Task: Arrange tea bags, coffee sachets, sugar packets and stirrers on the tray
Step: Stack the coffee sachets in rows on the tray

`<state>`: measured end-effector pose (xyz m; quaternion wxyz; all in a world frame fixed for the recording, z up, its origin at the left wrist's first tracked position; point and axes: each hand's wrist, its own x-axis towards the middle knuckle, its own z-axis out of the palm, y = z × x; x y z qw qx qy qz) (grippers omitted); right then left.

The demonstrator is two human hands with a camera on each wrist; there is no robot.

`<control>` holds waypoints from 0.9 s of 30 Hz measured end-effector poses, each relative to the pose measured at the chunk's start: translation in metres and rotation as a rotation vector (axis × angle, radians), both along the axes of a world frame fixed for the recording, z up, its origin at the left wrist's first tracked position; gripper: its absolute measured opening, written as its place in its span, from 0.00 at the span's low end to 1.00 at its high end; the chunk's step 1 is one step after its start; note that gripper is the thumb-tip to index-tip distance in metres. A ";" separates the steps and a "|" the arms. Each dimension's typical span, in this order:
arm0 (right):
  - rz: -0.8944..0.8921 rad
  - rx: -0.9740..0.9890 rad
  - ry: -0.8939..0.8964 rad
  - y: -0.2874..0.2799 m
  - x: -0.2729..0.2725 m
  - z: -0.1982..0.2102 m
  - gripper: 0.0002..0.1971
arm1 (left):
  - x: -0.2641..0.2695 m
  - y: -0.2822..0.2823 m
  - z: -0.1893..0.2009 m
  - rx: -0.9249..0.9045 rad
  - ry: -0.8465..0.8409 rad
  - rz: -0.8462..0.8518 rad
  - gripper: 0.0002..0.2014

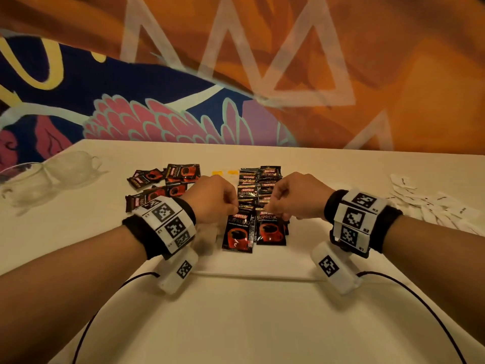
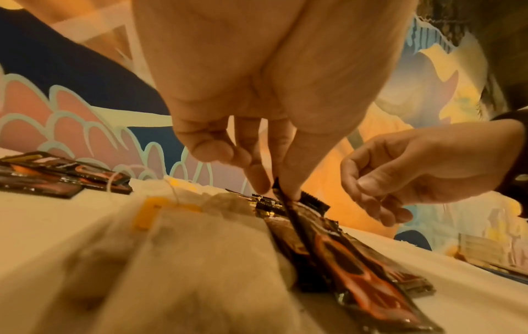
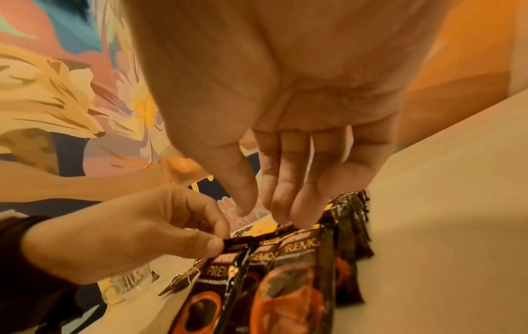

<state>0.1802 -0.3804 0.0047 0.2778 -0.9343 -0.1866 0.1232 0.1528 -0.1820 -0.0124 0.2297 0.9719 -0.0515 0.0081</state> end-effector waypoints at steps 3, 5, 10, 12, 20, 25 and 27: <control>0.007 -0.052 -0.024 -0.004 0.000 -0.003 0.11 | 0.004 -0.002 0.000 0.028 -0.028 0.025 0.04; 0.023 -0.080 -0.025 -0.005 0.001 -0.005 0.10 | 0.006 -0.002 -0.001 0.070 -0.013 0.027 0.03; 0.073 -0.142 -0.036 -0.009 0.001 -0.003 0.10 | 0.004 0.013 0.020 0.145 0.012 0.065 0.08; 0.088 -0.184 -0.068 -0.010 0.000 -0.001 0.10 | 0.006 0.035 0.036 0.163 -0.022 0.143 0.09; 0.122 -0.218 -0.191 -0.009 0.001 0.011 0.07 | 0.015 0.137 0.032 0.549 0.369 0.305 0.31; 0.172 -0.165 -0.220 -0.001 0.002 0.012 0.07 | 0.023 0.137 0.012 0.556 0.351 0.179 0.36; 0.177 -0.125 -0.213 0.000 0.000 0.012 0.07 | 0.028 0.133 0.006 0.521 0.325 0.184 0.35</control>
